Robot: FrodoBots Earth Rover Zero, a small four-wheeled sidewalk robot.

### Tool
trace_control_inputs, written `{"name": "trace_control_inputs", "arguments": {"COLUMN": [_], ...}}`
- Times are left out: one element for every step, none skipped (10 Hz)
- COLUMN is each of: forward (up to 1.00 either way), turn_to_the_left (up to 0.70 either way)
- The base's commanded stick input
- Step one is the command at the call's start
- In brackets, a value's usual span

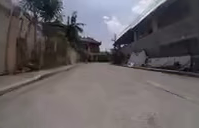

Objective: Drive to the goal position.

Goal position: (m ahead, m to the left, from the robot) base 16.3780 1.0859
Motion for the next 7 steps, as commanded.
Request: {"name": "trace_control_inputs", "arguments": {"forward": [1.0,1.0,1.0,1.0,1.0,1.0,1.0], "turn_to_the_left": [0.0,0.0,0.0,0.0,0.0,0.0,0.0]}}
